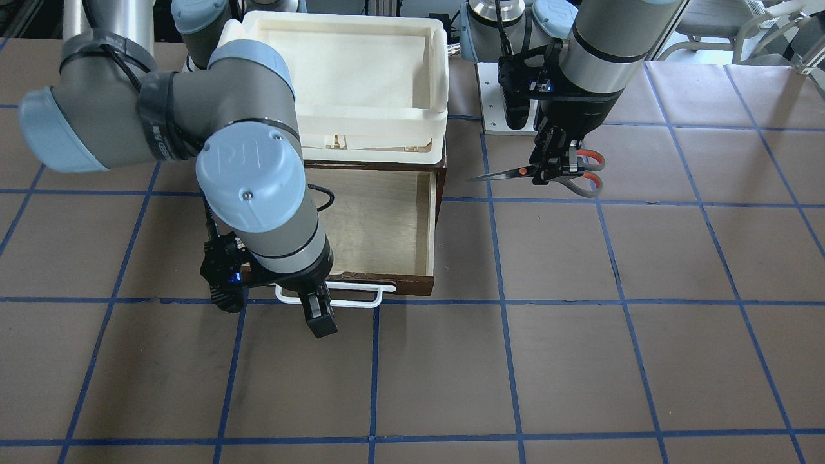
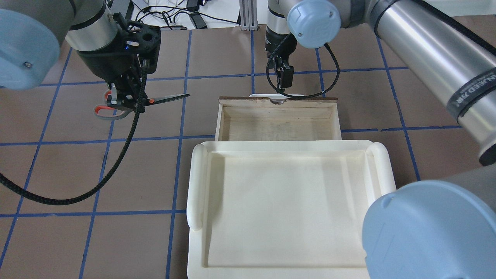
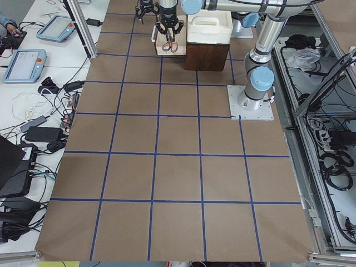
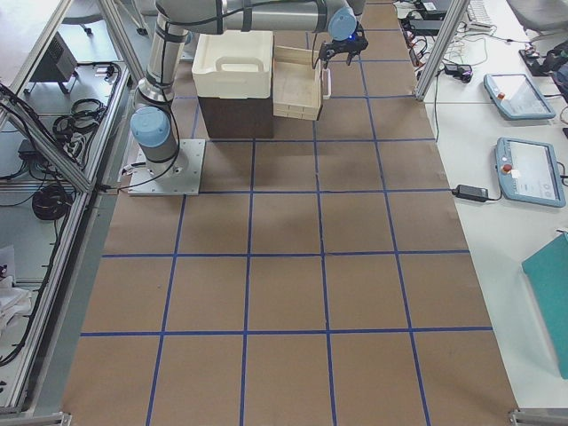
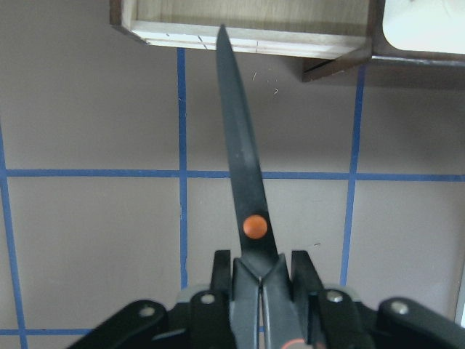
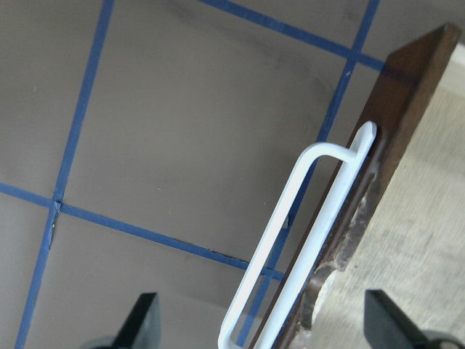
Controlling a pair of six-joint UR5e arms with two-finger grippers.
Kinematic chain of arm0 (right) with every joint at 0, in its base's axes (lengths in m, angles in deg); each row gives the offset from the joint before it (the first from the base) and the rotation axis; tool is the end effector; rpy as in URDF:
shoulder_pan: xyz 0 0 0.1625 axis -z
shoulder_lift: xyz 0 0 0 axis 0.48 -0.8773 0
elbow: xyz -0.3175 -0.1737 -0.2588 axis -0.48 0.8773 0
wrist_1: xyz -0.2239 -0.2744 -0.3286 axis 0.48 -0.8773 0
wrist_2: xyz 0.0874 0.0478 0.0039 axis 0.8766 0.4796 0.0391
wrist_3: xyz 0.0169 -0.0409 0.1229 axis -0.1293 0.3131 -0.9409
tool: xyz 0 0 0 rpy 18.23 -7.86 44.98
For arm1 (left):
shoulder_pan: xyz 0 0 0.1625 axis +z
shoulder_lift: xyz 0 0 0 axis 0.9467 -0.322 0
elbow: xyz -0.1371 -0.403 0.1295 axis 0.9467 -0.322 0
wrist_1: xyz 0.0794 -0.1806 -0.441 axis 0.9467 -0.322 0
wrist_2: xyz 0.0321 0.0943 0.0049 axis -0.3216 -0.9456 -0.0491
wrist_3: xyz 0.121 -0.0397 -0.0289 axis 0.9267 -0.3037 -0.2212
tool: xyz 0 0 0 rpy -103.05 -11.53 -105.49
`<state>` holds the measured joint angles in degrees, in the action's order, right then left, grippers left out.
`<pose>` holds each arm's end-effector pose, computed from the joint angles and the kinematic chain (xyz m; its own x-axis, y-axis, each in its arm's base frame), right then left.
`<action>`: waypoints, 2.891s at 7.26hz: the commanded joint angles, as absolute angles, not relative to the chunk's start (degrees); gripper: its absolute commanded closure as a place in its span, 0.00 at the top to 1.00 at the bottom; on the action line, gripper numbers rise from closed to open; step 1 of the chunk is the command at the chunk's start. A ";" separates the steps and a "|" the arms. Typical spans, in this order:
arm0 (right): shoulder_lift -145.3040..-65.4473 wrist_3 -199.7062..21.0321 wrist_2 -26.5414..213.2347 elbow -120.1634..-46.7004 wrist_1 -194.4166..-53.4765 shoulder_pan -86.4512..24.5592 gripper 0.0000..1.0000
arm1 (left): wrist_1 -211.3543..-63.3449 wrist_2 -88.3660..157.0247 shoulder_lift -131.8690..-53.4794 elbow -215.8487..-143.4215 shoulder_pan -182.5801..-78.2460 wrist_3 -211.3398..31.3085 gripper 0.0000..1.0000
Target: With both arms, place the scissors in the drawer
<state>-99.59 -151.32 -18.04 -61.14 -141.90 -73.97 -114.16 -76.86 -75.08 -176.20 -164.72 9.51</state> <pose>0.2983 -0.7033 0.3754 -0.4092 0.9121 0.0266 0.9122 0.4083 0.0346 -0.1689 -0.5642 0.4760 -0.0297 0.9985 0.0461 0.9996 0.0298 -0.0018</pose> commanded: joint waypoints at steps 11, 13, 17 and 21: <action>-117.74 -85.93 -18.35 -68.22 -135.09 -62.81 1.00 | -104.30 -74.92 -91.80 -170.67 -182.66 -3.74 0.00; -117.92 -81.93 -17.39 -68.13 -135.18 -62.81 1.00 | -104.04 -73.69 -93.11 -170.76 -185.72 -10.74 0.00; -118.54 -76.18 -17.39 -68.22 -135.70 -62.72 1.00 | -100.70 -73.86 -95.14 -172.24 -186.88 -10.25 0.00; -118.71 -73.54 -18.09 -68.22 -135.71 -61.58 1.00 | -96.42 -73.78 -95.84 -175.75 -187.85 -10.42 0.07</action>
<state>-118.69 -73.77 -17.72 -68.22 -135.99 -61.73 -99.01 -73.81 -95.66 -173.85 -187.69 -10.36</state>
